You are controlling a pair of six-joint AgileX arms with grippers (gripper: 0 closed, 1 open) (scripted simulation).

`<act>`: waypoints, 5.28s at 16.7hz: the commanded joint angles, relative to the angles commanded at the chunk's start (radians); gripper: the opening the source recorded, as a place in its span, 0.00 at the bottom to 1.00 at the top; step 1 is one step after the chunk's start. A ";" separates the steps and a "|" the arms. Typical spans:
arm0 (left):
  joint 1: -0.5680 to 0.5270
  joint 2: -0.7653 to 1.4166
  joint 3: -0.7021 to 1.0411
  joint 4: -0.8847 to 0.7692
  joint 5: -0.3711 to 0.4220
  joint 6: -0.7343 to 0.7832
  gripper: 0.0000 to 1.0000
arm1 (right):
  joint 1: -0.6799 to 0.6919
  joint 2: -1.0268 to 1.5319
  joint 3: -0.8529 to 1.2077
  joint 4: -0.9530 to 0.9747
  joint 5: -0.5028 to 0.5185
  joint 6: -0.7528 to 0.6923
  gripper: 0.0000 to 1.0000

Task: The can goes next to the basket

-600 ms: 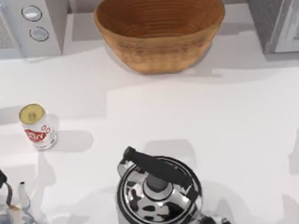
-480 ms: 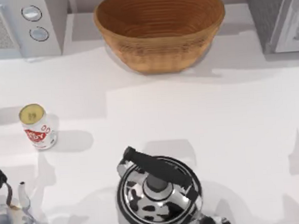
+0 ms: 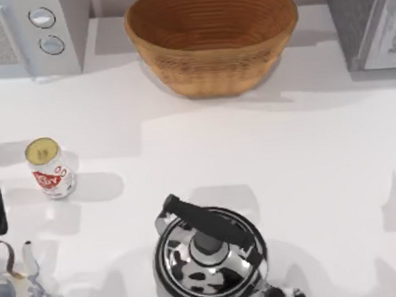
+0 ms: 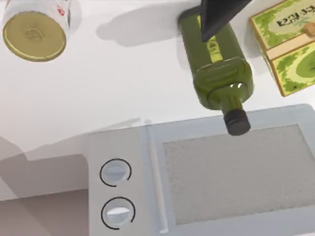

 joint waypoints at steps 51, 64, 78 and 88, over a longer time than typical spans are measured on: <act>-0.131 1.621 1.066 -0.728 -0.004 0.502 0.02 | 0.000 0.000 0.000 0.000 0.000 0.000 1.00; -0.147 1.631 1.086 -0.731 -0.015 0.443 0.00 | 0.000 0.000 0.000 0.000 0.000 0.000 1.00; -0.422 1.850 1.279 -0.975 -0.031 -0.370 0.00 | 0.000 0.000 0.000 0.000 0.000 0.000 1.00; -0.531 1.861 1.523 -0.945 -0.004 -0.679 0.00 | 0.000 0.000 0.000 0.000 0.000 0.000 1.00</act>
